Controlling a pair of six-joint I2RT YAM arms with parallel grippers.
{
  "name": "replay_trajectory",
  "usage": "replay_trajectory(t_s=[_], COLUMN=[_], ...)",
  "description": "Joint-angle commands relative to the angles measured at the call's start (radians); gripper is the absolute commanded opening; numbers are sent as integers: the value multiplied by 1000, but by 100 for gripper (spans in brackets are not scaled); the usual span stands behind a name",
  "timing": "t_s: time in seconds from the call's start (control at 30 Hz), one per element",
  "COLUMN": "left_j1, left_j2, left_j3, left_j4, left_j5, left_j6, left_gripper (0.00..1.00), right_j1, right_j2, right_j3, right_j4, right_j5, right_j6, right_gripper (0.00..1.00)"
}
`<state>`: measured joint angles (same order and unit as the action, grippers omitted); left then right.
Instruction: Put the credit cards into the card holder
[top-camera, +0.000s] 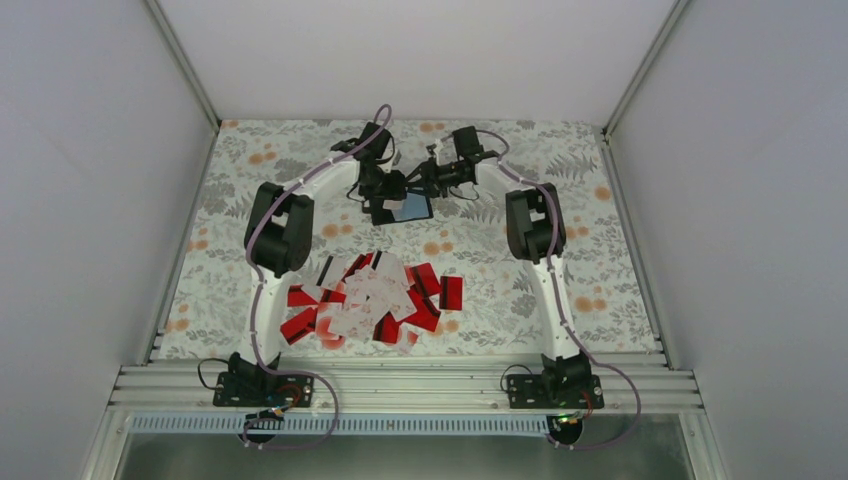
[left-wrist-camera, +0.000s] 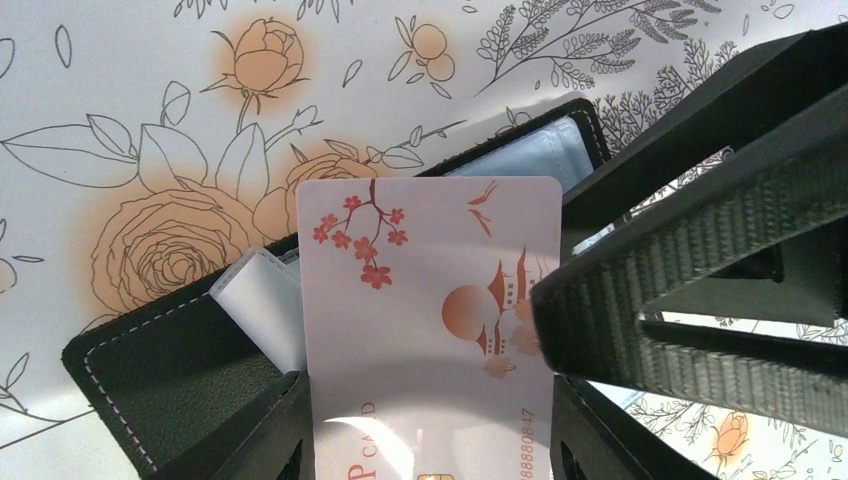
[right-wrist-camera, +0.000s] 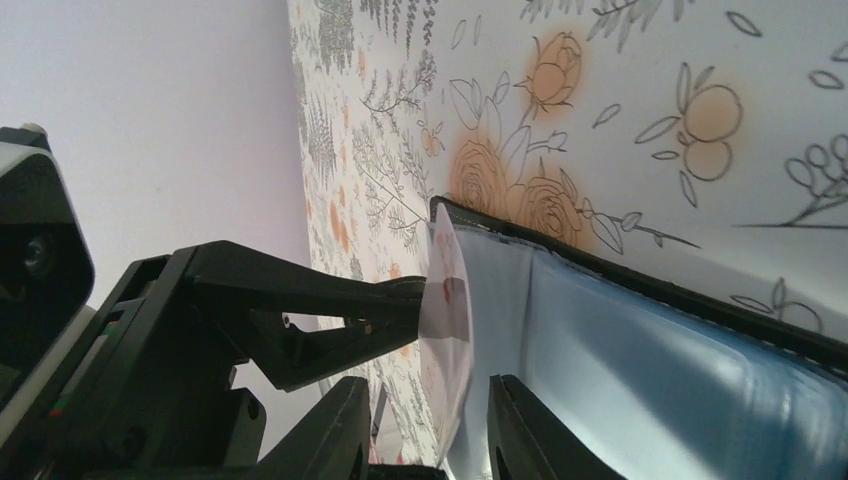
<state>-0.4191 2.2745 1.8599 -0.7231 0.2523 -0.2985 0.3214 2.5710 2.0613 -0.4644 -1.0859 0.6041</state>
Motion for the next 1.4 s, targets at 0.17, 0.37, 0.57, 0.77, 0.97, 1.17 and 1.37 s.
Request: replay_trajectory(t_s=[0.17, 0.37, 0.57, 0.77, 0.97, 1.17, 1.37], left_j1=[0, -1, 0, 7, 72, 183, 258], left_j2=[12, 16, 10, -22, -142, -268, -303], left_j3=[19, 38, 38, 43, -56, -249, -368], left_j4=[12, 8, 4, -12, 24, 139, 235], left_j5=[26, 28, 35, 50, 113, 344, 552], left_j6=[19, 25, 33, 64, 77, 121, 134], left_gripper=[55, 54, 55, 72, 94, 89, 80], right_j1=[28, 31, 33, 33, 34, 33, 46], right_j2=[56, 70, 84, 85, 86, 115, 136], right_j3=[56, 56, 53, 53, 55, 80, 101], right_j4=[22, 31, 57, 103, 165, 229, 264], right_j5=[-32, -52, -92, -135, -183, -228, -245], right_j6=[42, 51, 60, 73, 98, 135, 165], right_gripper=[24, 15, 4, 4, 4, 4, 4])
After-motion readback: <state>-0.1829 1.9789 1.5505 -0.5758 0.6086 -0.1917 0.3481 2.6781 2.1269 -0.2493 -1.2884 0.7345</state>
